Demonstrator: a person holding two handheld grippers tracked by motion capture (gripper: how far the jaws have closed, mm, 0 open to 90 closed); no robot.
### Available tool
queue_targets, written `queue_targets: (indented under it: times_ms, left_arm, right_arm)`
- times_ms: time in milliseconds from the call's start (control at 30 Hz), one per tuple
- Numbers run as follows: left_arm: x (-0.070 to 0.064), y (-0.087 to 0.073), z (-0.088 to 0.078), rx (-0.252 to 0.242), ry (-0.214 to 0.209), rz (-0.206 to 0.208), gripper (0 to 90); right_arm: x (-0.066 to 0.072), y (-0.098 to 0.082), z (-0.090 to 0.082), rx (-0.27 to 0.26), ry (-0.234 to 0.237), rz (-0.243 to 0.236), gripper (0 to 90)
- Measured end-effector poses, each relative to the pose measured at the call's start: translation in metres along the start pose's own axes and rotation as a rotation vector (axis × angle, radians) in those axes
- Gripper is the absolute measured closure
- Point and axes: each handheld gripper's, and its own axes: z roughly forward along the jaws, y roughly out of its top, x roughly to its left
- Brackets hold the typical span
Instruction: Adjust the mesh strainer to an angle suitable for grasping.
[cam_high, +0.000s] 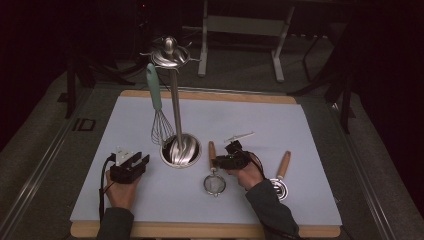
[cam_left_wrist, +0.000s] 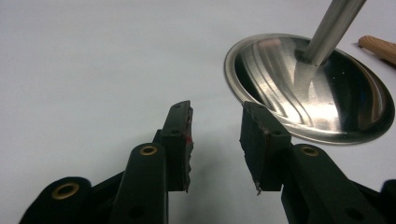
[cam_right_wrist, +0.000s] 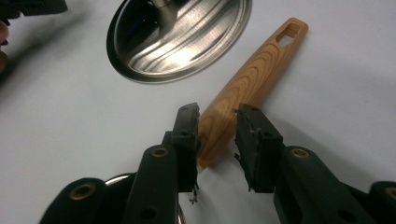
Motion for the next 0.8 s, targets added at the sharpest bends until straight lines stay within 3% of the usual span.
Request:
queue_targets:
  times_ms: [133, 467, 667, 800]
  left_arm:
    - [-0.001, 0.0, 0.0, 0.002, 0.002, 0.011, 64.1]
    - [-0.003, 0.0, 0.001, 0.009, 0.005, 0.029, 64.3]
    - [-0.004, 0.0, 0.001, 0.012, 0.008, 0.033, 64.3]
    - [-0.004, 0.0, 0.002, 0.017, 0.009, 0.039, 64.3]
  right_arm:
    - [0.003, 0.004, 0.005, 0.018, 0.019, 0.018, 68.5]
    - [0.009, 0.015, 0.015, 0.067, 0.001, 0.024, 63.0]
    - [0.006, 0.018, 0.018, 0.099, 0.01, 0.067, 59.1]
    - [0.011, 0.022, 0.022, 0.118, 0.022, 0.054, 61.2]
